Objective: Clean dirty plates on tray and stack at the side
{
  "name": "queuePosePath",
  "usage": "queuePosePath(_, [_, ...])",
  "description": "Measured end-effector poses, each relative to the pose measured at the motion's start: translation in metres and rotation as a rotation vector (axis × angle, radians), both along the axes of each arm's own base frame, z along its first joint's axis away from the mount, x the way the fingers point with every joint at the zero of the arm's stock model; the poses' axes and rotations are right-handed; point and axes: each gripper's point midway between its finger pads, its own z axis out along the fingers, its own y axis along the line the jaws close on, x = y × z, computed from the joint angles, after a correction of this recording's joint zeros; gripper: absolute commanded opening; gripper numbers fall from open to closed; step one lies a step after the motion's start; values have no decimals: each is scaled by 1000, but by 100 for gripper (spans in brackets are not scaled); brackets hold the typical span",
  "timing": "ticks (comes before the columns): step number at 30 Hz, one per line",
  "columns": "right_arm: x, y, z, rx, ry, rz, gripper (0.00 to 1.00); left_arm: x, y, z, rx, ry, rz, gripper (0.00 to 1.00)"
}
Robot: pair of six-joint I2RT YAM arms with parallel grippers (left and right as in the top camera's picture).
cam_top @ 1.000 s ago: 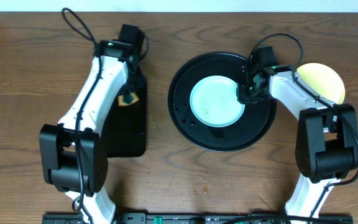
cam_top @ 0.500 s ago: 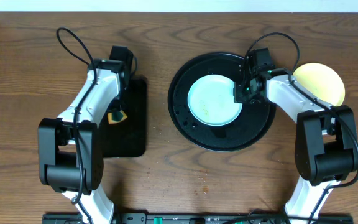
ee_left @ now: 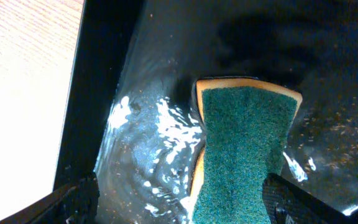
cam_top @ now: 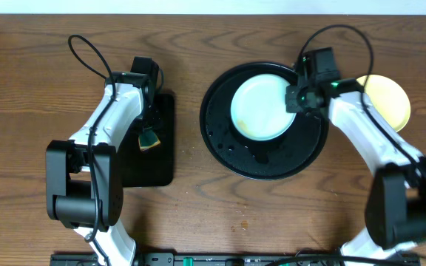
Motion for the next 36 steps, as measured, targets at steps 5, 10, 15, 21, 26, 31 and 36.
queuePosePath(5, [-1,-10,36,-44,-87,-9,1,0,0,0,0,0,0,86])
queuePosePath(10, [-7,-19,50,-134,-118,-9,1,0,0,0,0,0,0,86])
queuePosePath(15, [-18,0,74,-275,-191,29,1,0,0,0,0,0,0,87])
queuePosePath(21, [-37,31,92,-516,-284,71,1,0,0,0,0,0,0,87])
queuePosePath(26, [-53,53,119,-702,-414,64,1,0,0,0,0,0,0,87])
queuePosePath(31, [-73,75,146,-820,-550,39,1,0,0,0,0,0,0,88])
queuePosePath(36, [-82,80,161,-867,-622,-8,1,0,0,0,0,0,0,88])
